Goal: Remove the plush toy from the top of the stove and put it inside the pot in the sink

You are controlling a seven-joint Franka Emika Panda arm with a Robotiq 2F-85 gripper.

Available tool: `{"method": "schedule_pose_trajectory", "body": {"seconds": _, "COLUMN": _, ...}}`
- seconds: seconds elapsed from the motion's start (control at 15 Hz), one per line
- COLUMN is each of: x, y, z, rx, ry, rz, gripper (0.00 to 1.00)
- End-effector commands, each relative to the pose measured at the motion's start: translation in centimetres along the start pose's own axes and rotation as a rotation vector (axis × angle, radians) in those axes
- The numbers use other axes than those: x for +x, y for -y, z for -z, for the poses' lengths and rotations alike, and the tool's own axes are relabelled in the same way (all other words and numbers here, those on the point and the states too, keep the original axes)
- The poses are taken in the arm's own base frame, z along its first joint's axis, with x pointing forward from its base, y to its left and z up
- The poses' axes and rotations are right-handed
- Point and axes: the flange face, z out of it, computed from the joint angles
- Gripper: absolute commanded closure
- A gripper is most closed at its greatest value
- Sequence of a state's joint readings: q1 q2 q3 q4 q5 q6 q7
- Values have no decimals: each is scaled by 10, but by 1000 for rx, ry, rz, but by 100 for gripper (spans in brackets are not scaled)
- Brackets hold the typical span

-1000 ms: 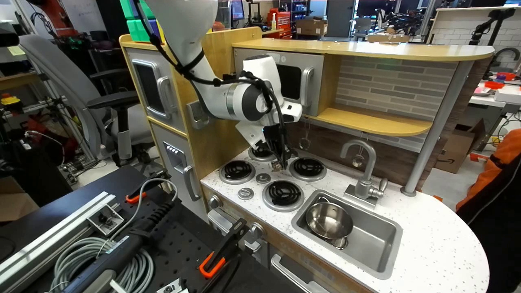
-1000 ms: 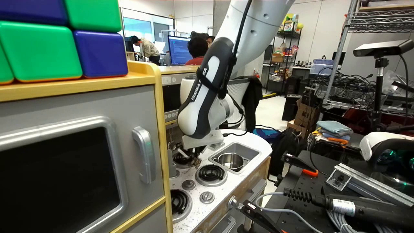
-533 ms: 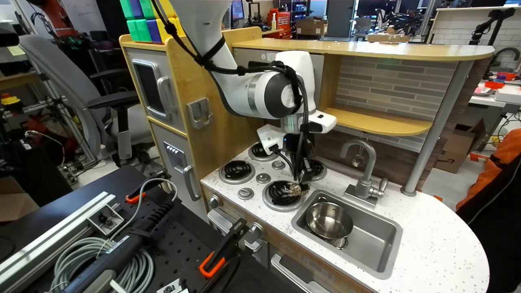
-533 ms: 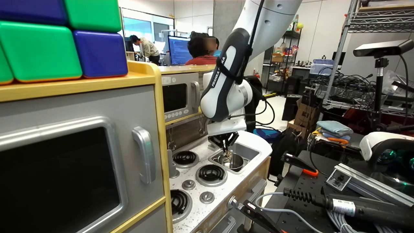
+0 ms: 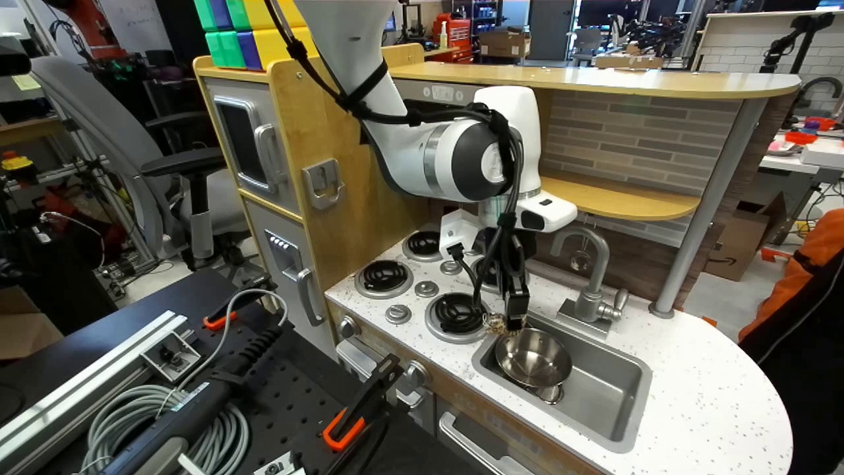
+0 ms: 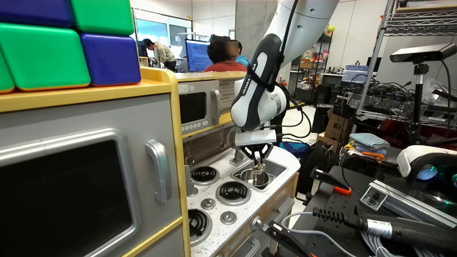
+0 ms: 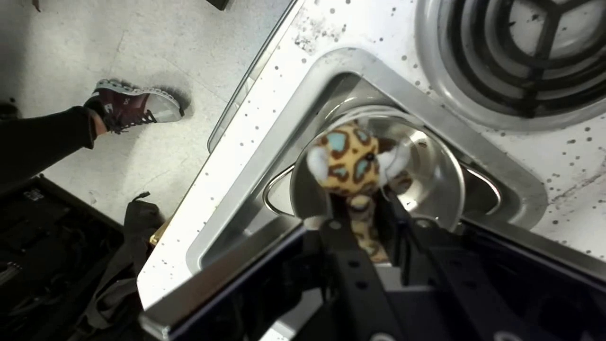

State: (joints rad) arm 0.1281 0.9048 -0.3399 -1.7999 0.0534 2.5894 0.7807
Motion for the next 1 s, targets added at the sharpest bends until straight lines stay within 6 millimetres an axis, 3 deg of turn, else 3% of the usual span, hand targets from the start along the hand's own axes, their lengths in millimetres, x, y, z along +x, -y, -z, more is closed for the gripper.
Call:
{"method": "schedule_pose_trajectory", "body": {"seconds": 0.0, "x": 8, "y": -2, "z": 9, "rx": -3, "ry": -13, "rz": -78, "gripper": 45}}
{"method": "schedule_pose_trajectory", "body": {"seconds": 0.4, "x": 23, "y": -19, "z": 55, "rx": 89, "ry": -86, "rz": -152, "gripper": 2}}
{"method": "schedule_pose_trajectory", "body": {"seconds": 0.8, "x": 19, "y": -70, "z": 147, "rx": 309, "ry": -46, "rz": -102, "gripper": 0}}
{"method": "schedule_pose_trajectory", "body": {"seconds": 0.87, "x": 28, "y": -44, "z": 113, "rx": 231, "ry": -91, "rz": -123, "gripper": 0}}
{"method": "schedule_pose_trajectory", "body": {"seconds": 0.93, "x": 28, "y": -53, "z": 127, "rx": 263, "ry": -78, "rz": -116, "gripper": 0}}
